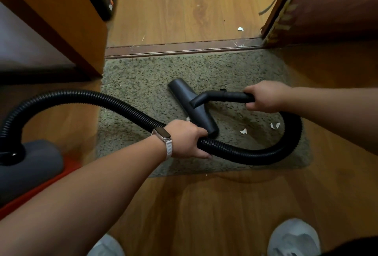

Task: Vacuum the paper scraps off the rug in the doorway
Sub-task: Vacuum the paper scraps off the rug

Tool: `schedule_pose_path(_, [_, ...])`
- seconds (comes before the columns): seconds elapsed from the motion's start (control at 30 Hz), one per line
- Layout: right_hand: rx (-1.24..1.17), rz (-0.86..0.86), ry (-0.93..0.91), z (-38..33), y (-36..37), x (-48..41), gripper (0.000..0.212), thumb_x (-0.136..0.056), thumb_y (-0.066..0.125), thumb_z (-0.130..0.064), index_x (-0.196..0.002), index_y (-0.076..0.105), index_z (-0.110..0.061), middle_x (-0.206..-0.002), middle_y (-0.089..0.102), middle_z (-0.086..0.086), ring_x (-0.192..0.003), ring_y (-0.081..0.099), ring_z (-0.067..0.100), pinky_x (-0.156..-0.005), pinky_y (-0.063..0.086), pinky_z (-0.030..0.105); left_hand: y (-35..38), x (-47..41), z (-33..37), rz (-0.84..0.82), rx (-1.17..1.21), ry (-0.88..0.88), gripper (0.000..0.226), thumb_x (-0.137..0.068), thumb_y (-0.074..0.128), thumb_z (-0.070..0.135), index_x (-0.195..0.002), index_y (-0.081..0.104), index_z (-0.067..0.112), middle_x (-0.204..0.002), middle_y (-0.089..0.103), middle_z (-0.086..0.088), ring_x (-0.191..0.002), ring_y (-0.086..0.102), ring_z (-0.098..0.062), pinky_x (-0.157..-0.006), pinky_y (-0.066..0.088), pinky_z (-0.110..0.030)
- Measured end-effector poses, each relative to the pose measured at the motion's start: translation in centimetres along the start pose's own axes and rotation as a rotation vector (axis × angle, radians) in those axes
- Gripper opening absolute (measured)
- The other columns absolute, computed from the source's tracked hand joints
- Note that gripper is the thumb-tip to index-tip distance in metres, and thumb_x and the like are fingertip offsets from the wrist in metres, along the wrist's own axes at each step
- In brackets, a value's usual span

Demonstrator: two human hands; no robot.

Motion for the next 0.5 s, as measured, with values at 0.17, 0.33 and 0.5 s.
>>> schedule_pose_path(0.17, [-0.061, 0.001, 0.127, 4.0, -0.4, 1.6, 0.012, -0.09, 0.061, -0.038, -0.099, 0.058, -0.03, -0.076, 0.062, -0.002, -0.066, 0.062, 0.016, -0.057, 0.051, 0.032, -0.3, -1.1, 0.4, -0.004, 0.031, -0.035, 0.051, -0.074, 0.05, 0.084, -0.083, 0.042, 0.034, -0.072, 0.055, 0.009, -0.07, 0.06, -0.018, -0.061, 0.05, -0.029])
schedule_pose_path(0.33, [-0.091, -0.006, 0.175, 5.5, 0.2, 2.8, 0.013, -0.092, 0.06, -0.039, -0.102, 0.059, -0.031, -0.078, 0.063, 0.0, -0.067, 0.062, 0.019, -0.053, 0.044, 0.031, -0.6, -2.0, 0.9, -0.014, 0.014, -0.036, 0.051, -0.075, 0.049, 0.083, -0.083, 0.044, 0.033, -0.071, 0.053, 0.009, -0.066, 0.052, -0.016, -0.065, 0.053, -0.031])
schedule_pose_path(0.5, [-0.11, 0.004, 0.172, 5.6, 0.3, 2.9, 0.014, -0.093, 0.059, -0.04, -0.103, 0.058, -0.031, -0.078, 0.061, -0.001, -0.067, 0.06, 0.018, -0.052, 0.044, 0.031, -0.6, -1.7, 1.3, -0.013, 0.0, -0.029, 0.052, -0.074, 0.047, 0.084, -0.084, 0.043, 0.033, -0.075, 0.059, 0.008, -0.073, 0.062, -0.018, -0.065, 0.053, -0.031])
Point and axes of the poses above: each hand's wrist, its own x-axis away from the middle knuckle, its own y-axis out of the palm, z = x × y, the point moved 5 cm from there along -x, towards the middle knuckle
